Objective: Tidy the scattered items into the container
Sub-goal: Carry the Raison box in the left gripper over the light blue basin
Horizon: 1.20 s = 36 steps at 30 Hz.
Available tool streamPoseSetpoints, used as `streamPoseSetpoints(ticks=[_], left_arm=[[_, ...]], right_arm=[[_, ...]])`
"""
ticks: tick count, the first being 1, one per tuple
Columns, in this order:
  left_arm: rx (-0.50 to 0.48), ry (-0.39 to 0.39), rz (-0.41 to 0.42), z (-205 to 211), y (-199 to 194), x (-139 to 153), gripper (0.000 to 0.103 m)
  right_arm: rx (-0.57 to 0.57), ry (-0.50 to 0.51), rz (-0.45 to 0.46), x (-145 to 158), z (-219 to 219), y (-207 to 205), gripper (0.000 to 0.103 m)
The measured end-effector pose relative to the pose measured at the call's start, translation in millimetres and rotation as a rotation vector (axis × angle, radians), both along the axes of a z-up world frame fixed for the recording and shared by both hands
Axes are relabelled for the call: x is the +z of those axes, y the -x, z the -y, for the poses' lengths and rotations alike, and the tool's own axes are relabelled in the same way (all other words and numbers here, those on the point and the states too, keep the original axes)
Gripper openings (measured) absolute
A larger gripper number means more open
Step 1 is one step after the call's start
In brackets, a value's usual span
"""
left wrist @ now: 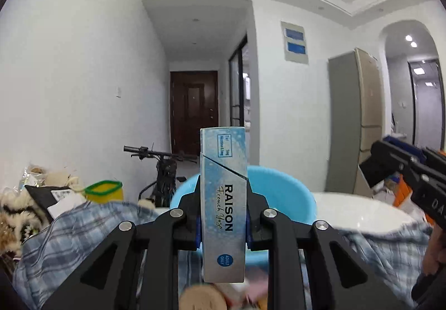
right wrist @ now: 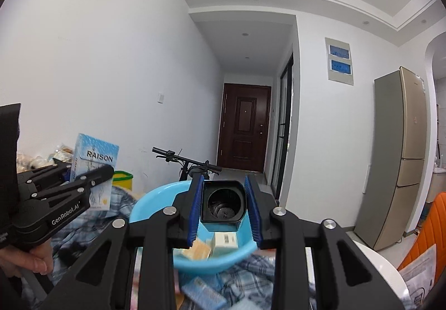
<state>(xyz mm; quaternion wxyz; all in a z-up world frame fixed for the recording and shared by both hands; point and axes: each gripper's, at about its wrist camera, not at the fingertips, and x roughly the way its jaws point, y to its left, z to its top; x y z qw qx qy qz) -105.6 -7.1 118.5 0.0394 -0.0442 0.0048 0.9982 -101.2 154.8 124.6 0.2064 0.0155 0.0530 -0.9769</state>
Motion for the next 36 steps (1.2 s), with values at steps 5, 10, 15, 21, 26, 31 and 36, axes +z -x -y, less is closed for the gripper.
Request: streamPoseSetpoints(ticks=[5, 10, 15, 21, 26, 31, 36], left_arm=[[0.017, 0.0, -0.043, 0, 53, 6, 0.023], [0.021, -0.047, 0.002, 5, 111, 9, 0.023], [0.065, -0.052, 0.033, 10, 156, 16, 0.023], [0.059, -0.028, 0.054, 3, 176, 27, 0.023], [0.021, -0.031, 0.059, -4, 173, 33, 0.023], [0.016, 0.046, 0.043, -18, 166, 35, 0.023], [0.061, 0.08, 0.14, -22, 179, 35, 0.023]], right_arm=[[-0.024, -0.024, 0.024, 8, 22, 50, 0.028], [-0.007, -0.053, 0.03, 11, 49, 89, 0.028], [-0.021, -0.028, 0.098, 6, 62, 123, 0.028], [-0.061, 0.014, 0.192, 2, 62, 156, 0.028], [-0.063, 0.006, 0.182, 8, 59, 157, 0.028], [-0.051, -0.002, 0.212, 14, 61, 166, 0.028], [-0.05, -0.045, 0.401, 15, 65, 192, 0.028]])
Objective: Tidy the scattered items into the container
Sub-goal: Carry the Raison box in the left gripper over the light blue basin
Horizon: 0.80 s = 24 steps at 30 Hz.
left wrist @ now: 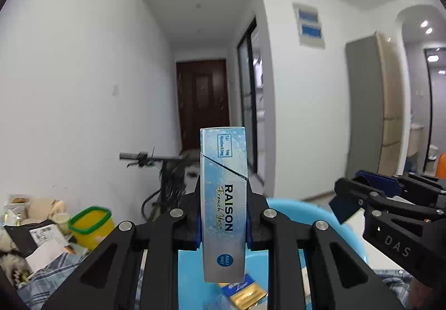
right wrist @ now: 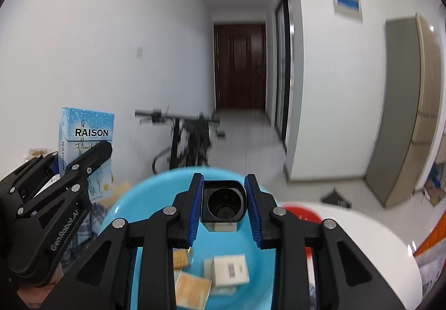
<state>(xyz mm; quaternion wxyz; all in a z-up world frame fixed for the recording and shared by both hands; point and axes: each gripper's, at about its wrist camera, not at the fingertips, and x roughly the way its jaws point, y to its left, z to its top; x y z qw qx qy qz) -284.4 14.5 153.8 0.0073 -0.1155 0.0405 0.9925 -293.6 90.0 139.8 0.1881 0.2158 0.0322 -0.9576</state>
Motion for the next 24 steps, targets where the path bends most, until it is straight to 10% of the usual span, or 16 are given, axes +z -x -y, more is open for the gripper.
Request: streamPoseSetpoints(ticks=[15, 24], left_arm=[[0.038, -0.071, 0.694, 6, 70, -36, 0.023], [0.065, -0.109, 0.725, 16, 73, -43, 0.023]], right_arm=[[0.098, -0.118, 0.484, -31, 12, 54, 0.028], [0.087, -0.132, 0.514, -38, 3, 54, 0.028]])
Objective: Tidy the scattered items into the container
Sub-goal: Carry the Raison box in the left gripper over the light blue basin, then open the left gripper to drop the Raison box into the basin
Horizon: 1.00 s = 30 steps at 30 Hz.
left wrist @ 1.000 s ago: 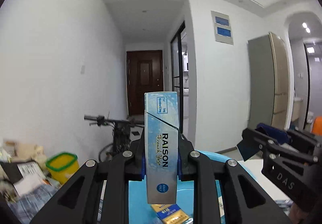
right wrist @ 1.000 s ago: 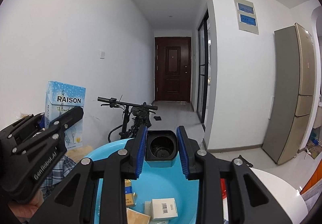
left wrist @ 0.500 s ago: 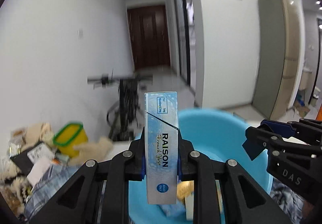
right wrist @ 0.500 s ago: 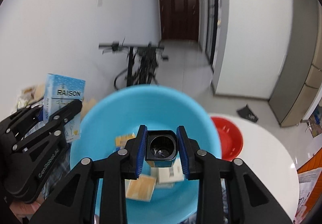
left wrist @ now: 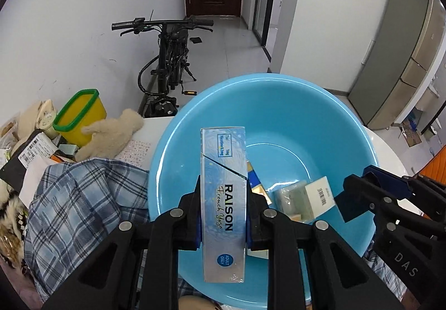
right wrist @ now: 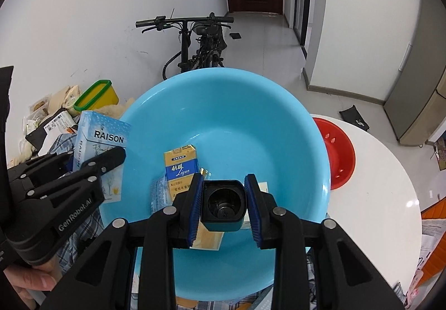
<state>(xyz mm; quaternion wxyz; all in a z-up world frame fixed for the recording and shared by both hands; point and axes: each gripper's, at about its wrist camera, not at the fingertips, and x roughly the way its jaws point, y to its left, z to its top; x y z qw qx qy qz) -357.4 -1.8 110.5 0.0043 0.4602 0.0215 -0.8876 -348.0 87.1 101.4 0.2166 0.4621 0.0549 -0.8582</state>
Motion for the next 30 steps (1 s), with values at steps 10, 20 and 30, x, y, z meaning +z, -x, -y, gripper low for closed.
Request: streamPoseSetpoints(ticks=[10, 20, 30], left_arm=[[-0.005, -0.015, 0.019, 4, 8, -8, 0.023], [-0.009, -0.026, 0.081, 3, 29, -43, 0.023], [0.009, -0.022, 0.061, 8, 37, -52, 0.025]], right_arm=[[-0.011, -0.005, 0.023, -10, 7, 13, 0.028], [-0.008, -0.037, 0.07, -42, 15, 29, 0.028], [-0.009, -0.04, 0.079, -48, 18, 37, 0.028]])
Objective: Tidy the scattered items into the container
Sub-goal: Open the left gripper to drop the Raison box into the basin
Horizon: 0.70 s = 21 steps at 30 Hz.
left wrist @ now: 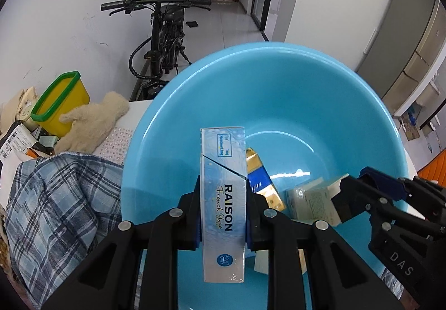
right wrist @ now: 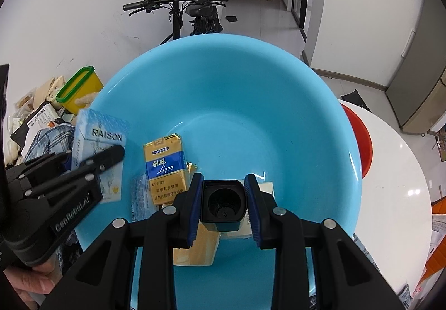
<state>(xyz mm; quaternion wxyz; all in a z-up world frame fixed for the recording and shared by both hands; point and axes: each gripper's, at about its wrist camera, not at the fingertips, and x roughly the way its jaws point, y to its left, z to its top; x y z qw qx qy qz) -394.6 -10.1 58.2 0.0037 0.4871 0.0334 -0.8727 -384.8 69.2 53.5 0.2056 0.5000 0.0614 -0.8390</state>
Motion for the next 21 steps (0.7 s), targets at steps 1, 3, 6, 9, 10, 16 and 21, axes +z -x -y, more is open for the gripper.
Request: streamPoseSetpoints(ticks=[1, 3, 6, 9, 10, 16, 21], left_arm=[[0.019, 0.01, -0.01, 1.0, -0.3, 1.2, 0.033], [0.035, 0.01, -0.006, 3.4, -0.3, 2.1, 0.058], [0.032, -0.014, -0.018, 7.2, -2.8, 6.1, 0.063], [0.035, -0.012, -0.026, 8.2, -4.9, 10.4, 0.063], [0.034, -0.014, -0.024, 8.4, -5.3, 10.9, 0.063], [0.03, -0.011, -0.015, 6.3, -7.2, 9.5, 0.063], [0.039, -0.014, -0.016, 7.1, -7.6, 8.2, 0.063]], right_arm=[[0.001, 0.0, -0.001, 0.1, 0.4, -0.3, 0.028], [0.001, 0.0, -0.003, 0.8, 1.1, -1.0, 0.028], [0.001, 0.002, -0.004, 1.9, 1.7, -2.2, 0.028], [-0.002, 0.003, -0.005, 2.4, 0.5, -2.6, 0.028], [-0.002, 0.003, -0.005, 2.5, 0.6, -2.5, 0.028], [-0.001, 0.007, -0.009, 3.0, 0.8, -3.0, 0.028], [-0.007, -0.01, -0.054, 3.5, 0.9, -4.7, 0.062]])
